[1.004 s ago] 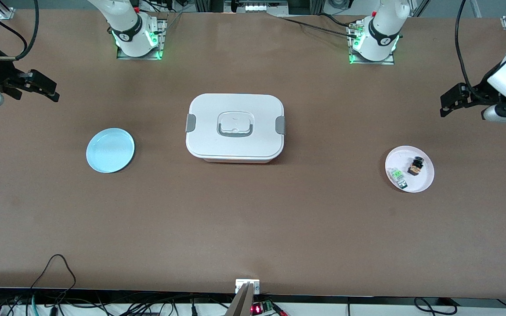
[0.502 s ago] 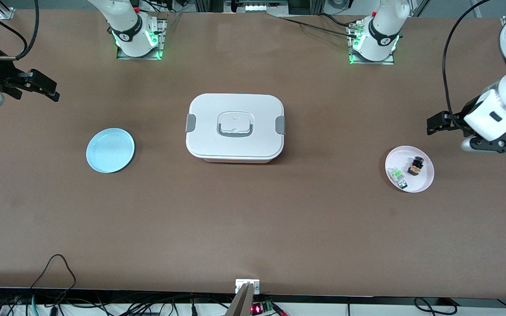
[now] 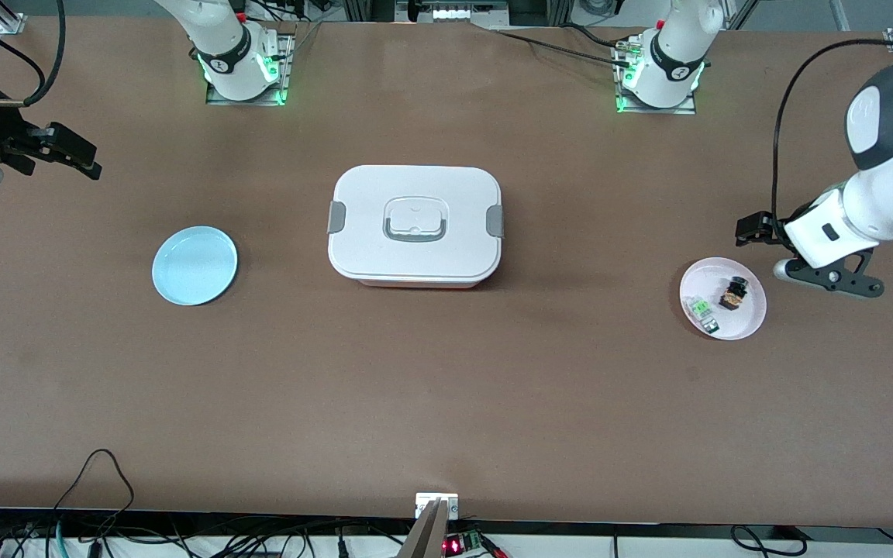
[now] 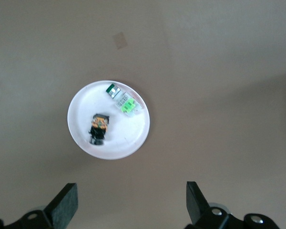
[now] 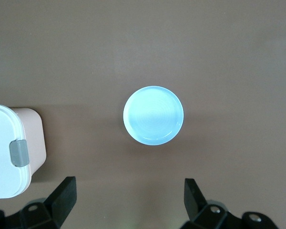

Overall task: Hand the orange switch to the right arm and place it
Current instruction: 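Move the left gripper down over the orange switch on the white plate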

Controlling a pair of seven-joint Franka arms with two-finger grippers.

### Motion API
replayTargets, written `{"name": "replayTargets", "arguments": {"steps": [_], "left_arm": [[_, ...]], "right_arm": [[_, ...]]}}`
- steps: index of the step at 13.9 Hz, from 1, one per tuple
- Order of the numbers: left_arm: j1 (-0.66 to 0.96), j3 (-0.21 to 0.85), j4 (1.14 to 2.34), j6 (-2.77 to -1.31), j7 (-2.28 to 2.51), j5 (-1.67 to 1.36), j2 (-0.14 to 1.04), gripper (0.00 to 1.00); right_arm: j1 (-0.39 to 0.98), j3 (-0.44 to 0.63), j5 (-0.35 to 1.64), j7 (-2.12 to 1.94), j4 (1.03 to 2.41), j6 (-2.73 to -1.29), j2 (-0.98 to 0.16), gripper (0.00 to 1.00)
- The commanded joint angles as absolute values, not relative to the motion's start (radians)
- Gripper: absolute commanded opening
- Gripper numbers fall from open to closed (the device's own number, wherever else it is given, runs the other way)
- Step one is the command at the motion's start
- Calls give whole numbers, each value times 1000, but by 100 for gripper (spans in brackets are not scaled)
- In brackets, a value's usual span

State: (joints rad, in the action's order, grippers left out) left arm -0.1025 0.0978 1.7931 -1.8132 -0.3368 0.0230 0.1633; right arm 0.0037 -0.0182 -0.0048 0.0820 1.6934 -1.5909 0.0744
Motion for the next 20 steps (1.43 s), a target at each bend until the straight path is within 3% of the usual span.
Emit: {"name": "replayTargets", "arguments": {"steps": [1,10,17,20], "left_arm": [[-146,97,1864,-1907,-608,14,181,100],[-212,97,1934,-2043,-1239,15,313,100],[-215,95,2023,-2334,-1831,18,405,100],[-225,95,2042,-2353,-2003,18,407,100]], "right_arm": [[-8,-28,-15,91,1706,-1588,98,100],[-8,-28,-15,91,1706,-1589,98,100],[-8,-28,-15,89,1706,-1592,98,100],[-8,-28,-15,89,1706,-1592,98,100]]}}
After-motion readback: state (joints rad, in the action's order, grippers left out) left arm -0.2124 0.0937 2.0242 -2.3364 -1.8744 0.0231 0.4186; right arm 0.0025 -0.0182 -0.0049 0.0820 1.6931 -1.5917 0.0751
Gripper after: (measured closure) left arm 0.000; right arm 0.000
